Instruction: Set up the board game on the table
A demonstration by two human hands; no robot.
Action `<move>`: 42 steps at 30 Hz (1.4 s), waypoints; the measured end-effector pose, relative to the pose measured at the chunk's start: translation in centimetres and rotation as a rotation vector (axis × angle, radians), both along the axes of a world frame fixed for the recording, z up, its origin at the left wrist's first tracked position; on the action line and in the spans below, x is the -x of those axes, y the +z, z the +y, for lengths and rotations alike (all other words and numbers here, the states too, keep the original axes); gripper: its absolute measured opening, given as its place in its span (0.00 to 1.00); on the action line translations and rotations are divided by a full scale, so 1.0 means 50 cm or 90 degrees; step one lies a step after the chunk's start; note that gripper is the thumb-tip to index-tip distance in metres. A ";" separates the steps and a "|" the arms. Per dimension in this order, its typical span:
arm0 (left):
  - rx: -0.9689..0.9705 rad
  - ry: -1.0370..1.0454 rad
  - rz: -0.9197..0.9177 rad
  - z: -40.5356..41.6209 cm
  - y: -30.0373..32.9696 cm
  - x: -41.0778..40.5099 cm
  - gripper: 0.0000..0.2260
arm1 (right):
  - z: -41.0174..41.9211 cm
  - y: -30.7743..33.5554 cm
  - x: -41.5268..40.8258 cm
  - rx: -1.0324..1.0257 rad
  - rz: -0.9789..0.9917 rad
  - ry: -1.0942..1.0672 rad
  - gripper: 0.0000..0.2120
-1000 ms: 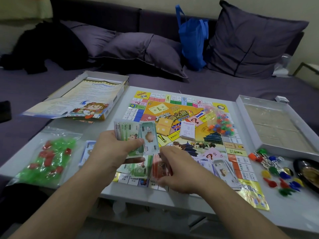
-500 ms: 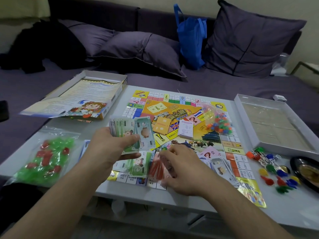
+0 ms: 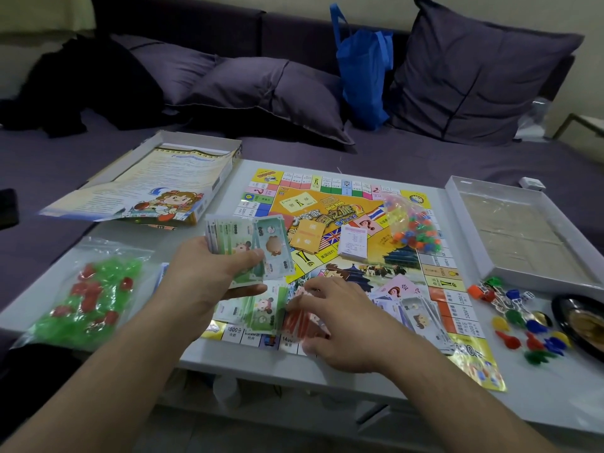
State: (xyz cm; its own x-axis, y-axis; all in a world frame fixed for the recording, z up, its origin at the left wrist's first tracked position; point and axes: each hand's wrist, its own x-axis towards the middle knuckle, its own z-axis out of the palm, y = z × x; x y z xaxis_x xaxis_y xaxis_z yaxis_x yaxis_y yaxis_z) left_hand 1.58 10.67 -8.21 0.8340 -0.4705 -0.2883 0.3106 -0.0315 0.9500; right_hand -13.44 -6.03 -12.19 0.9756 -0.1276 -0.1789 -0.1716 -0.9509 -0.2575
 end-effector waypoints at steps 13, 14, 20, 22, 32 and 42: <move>0.014 0.014 0.003 0.003 0.017 0.002 0.09 | 0.007 0.017 0.000 -0.001 0.014 0.002 0.27; 0.014 0.015 0.004 0.003 0.017 0.002 0.10 | 0.008 0.018 0.000 -0.005 0.019 0.001 0.28; 0.018 0.026 0.005 0.007 0.016 -0.005 0.11 | 0.013 0.023 0.002 -0.031 0.002 -0.016 0.21; 0.016 0.025 0.003 0.008 0.016 -0.007 0.11 | 0.014 0.023 0.002 -0.030 0.004 -0.018 0.20; 0.015 0.047 0.008 0.018 0.022 -0.019 0.11 | 0.015 0.022 -0.001 -0.039 0.009 -0.022 0.16; 0.006 0.042 0.008 0.028 0.019 -0.026 0.11 | 0.019 0.008 -0.019 -0.068 -0.087 -0.071 0.11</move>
State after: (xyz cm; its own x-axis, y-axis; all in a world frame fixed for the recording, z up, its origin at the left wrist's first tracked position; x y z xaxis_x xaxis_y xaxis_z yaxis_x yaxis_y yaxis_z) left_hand 2.86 12.07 -7.27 0.8600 -0.4169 -0.2943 0.3233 -0.0009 0.9463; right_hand -12.48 -5.09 -11.79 0.9726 -0.2233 -0.0644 -0.2307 -0.8941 -0.3839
